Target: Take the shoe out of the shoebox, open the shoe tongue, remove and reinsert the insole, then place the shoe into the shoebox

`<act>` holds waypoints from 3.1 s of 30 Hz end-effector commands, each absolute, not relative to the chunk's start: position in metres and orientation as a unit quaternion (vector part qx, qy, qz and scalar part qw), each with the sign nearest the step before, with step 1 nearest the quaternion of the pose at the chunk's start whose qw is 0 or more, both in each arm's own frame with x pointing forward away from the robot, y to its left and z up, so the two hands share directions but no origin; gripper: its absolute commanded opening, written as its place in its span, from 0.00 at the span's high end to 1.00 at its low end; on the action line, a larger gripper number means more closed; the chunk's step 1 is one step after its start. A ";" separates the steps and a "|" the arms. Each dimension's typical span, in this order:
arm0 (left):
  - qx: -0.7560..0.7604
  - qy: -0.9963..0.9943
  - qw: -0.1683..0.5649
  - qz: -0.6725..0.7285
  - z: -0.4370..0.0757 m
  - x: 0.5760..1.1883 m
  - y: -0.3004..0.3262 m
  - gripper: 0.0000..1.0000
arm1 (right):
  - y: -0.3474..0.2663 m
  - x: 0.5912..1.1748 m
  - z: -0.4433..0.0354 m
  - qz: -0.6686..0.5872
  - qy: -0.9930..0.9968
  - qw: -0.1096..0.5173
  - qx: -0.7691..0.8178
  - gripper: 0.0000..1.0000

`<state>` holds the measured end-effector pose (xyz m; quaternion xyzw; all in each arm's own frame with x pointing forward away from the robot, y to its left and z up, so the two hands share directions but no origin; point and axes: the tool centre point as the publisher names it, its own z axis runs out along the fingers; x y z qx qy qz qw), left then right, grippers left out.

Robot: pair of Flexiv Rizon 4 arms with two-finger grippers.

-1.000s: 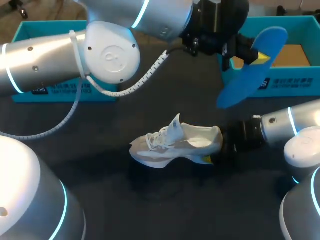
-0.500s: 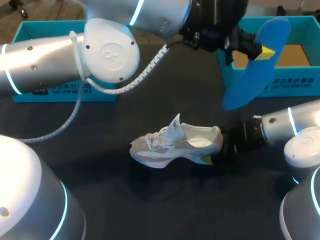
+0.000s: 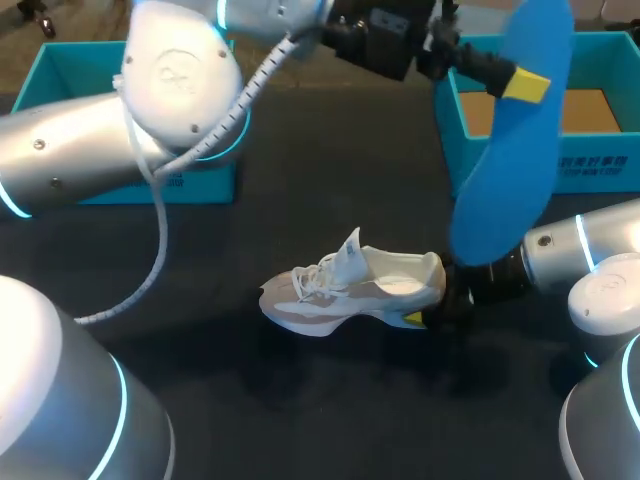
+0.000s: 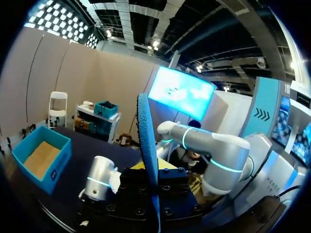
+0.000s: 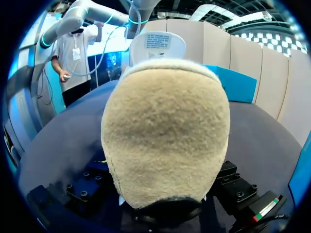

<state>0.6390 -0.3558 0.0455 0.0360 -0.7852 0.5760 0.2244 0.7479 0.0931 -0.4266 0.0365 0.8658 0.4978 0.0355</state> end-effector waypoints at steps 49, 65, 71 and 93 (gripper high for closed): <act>0.172 -0.745 0.381 0.519 0.102 0.549 -0.242 1.00 | 0.095 0.747 -0.428 0.496 0.867 0.036 0.037 1.00; 0.172 -0.738 0.382 0.529 0.103 0.547 -0.240 1.00 | 0.095 0.747 -0.428 0.496 0.867 0.036 0.037 0.98; 0.172 -0.738 0.382 0.529 0.103 0.547 -0.240 1.00 | 0.095 0.747 -0.428 0.496 0.867 0.036 0.037 0.00; 0.172 -0.738 0.382 0.529 0.103 0.547 -0.240 1.00 | 0.075 0.739 -0.404 0.459 0.886 0.031 0.067 0.00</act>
